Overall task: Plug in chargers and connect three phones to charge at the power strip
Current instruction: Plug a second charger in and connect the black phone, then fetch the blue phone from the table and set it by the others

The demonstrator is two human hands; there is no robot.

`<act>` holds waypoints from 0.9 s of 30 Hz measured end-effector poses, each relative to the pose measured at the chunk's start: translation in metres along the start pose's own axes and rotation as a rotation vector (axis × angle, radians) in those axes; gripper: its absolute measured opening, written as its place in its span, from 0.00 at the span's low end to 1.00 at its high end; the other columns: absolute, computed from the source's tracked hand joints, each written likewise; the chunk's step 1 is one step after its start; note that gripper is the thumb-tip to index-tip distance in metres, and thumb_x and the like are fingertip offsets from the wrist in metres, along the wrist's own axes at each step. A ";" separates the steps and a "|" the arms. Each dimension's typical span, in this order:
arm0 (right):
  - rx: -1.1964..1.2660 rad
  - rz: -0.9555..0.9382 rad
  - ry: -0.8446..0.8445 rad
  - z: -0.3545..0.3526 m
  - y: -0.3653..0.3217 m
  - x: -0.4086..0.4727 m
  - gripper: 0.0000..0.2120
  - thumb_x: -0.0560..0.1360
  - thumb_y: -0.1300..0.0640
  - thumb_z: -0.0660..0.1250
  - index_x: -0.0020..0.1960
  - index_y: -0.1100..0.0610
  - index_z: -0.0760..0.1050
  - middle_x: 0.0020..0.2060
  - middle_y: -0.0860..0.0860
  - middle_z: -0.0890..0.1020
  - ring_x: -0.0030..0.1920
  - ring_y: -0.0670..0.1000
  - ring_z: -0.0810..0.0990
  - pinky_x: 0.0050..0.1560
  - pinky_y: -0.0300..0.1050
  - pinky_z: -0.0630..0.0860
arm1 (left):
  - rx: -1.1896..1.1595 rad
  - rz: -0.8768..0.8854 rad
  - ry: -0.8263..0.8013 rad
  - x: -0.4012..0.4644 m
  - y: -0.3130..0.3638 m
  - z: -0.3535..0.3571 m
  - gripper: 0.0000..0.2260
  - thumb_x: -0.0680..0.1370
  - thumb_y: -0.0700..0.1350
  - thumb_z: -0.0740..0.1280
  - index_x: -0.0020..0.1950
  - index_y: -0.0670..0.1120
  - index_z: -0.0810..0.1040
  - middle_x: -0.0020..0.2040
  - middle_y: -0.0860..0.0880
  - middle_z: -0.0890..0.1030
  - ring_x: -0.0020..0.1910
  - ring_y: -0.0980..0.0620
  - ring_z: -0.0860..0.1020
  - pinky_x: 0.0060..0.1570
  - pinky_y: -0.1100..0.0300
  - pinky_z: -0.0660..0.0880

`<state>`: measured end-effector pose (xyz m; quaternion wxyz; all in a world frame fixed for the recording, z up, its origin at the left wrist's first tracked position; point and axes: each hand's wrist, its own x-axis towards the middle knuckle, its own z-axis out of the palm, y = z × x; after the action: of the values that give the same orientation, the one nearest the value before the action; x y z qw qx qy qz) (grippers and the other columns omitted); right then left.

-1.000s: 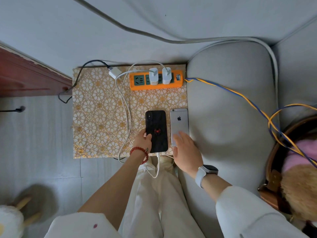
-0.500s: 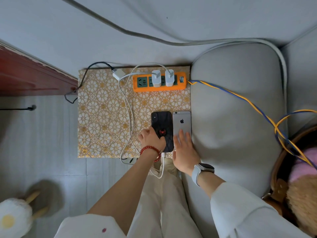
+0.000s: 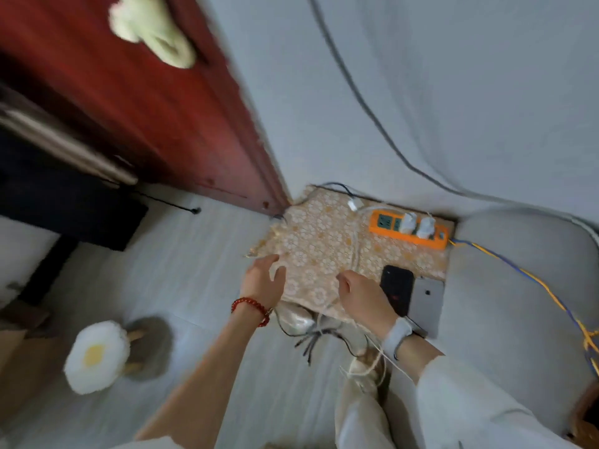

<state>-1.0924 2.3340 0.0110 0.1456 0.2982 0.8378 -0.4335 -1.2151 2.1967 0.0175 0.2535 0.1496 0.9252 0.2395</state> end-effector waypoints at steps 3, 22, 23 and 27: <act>-0.013 -0.153 0.007 0.023 -0.087 -0.025 0.16 0.79 0.56 0.53 0.63 0.58 0.71 0.51 0.57 0.81 0.34 0.48 0.75 0.33 0.41 0.69 | -0.050 -0.010 0.214 -0.048 -0.049 -0.086 0.15 0.77 0.45 0.60 0.64 0.44 0.71 0.65 0.44 0.73 0.63 0.45 0.71 0.62 0.58 0.66; -0.376 -0.996 -0.618 0.466 -0.481 -0.342 0.13 0.78 0.55 0.55 0.57 0.54 0.76 0.55 0.54 0.82 0.58 0.56 0.76 0.54 0.43 0.69 | -0.329 -0.807 1.106 -0.579 -0.506 -0.298 0.15 0.76 0.43 0.63 0.62 0.41 0.73 0.60 0.42 0.77 0.61 0.45 0.73 0.61 0.57 0.66; -0.402 -1.033 -0.665 0.489 -0.489 -0.357 0.14 0.78 0.55 0.55 0.57 0.54 0.76 0.55 0.54 0.82 0.58 0.56 0.76 0.54 0.44 0.69 | -0.348 -0.853 1.138 -0.599 -0.517 -0.295 0.15 0.76 0.43 0.63 0.62 0.41 0.73 0.61 0.42 0.77 0.61 0.45 0.73 0.61 0.57 0.66; -0.509 -1.224 -0.879 0.595 -0.519 -0.430 0.13 0.78 0.57 0.56 0.57 0.58 0.76 0.56 0.58 0.81 0.58 0.58 0.77 0.57 0.47 0.71 | -0.391 -1.068 1.244 -0.682 -0.566 -0.275 0.16 0.76 0.45 0.62 0.63 0.41 0.71 0.62 0.42 0.76 0.62 0.46 0.73 0.62 0.57 0.67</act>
<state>-1.0904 1.4579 0.2130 0.2623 -0.4561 0.7920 -0.3096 -0.8876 1.3480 0.2028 -0.2017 -0.5139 0.7847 0.2820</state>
